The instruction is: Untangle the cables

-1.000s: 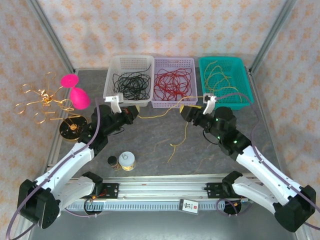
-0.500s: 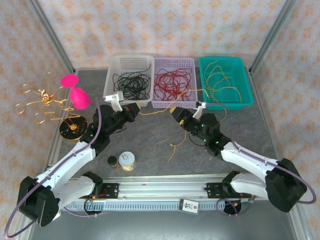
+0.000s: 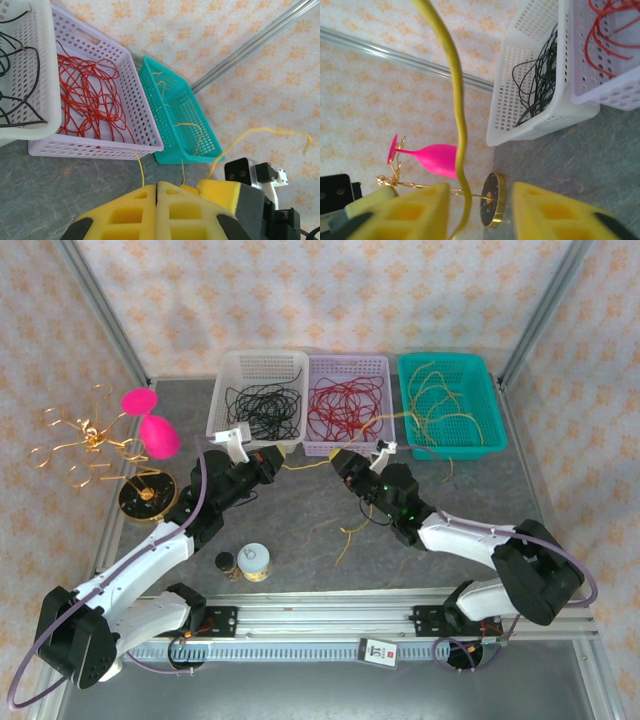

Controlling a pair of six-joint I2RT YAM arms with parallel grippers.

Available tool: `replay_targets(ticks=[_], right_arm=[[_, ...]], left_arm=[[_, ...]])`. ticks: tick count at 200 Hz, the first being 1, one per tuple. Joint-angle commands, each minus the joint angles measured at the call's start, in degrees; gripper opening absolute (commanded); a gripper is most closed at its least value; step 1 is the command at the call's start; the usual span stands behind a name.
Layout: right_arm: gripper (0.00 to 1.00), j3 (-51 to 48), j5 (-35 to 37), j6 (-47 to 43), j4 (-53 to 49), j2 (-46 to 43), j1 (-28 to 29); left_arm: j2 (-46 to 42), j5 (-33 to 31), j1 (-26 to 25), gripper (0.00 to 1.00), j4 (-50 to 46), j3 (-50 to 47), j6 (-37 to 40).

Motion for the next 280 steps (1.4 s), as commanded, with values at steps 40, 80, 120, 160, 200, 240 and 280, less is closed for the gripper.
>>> replay_targets(ticks=[40, 80, 120, 160, 200, 240, 280], right_arm=[[0.00, 4.71, 4.51, -6.89, -2.43, -2.10, 0.10], [0.00, 9.20, 6.66, -11.37, -16.55, -6.23, -3.41], [0.00, 23.21, 5.45, -26.33, -41.38, -8.31, -18.60], [0.00, 33.12, 14.50, -38.38, -51.88, -2.53, -33.89], [0.00, 43.77, 4.21, -40.80, -56.82, 14.96, -42.55], [0.00, 52.46, 1.72, -42.93, -59.71, 29.38, -43.35], [0.02, 59.29, 1.34, -43.80, -62.63, 40.17, -45.61]], left_arm=[[0.31, -0.35, -0.76, 0.00, 2.46, 1.30, -0.54], [-1.95, -2.51, -0.69, 0.55, 1.38, 0.36, 0.68], [-6.03, -4.86, -0.67, 0.65, -1.79, -1.33, 4.30], [-6.93, -3.23, -0.75, 0.59, -2.64, -4.35, 4.52], [-7.35, -1.39, -0.76, 0.54, -4.02, -5.57, 4.06], [-7.02, -0.64, -1.11, 0.53, -6.55, -5.41, 4.29], [-6.32, -0.79, -1.54, 0.53, -7.69, -5.22, 3.99]])
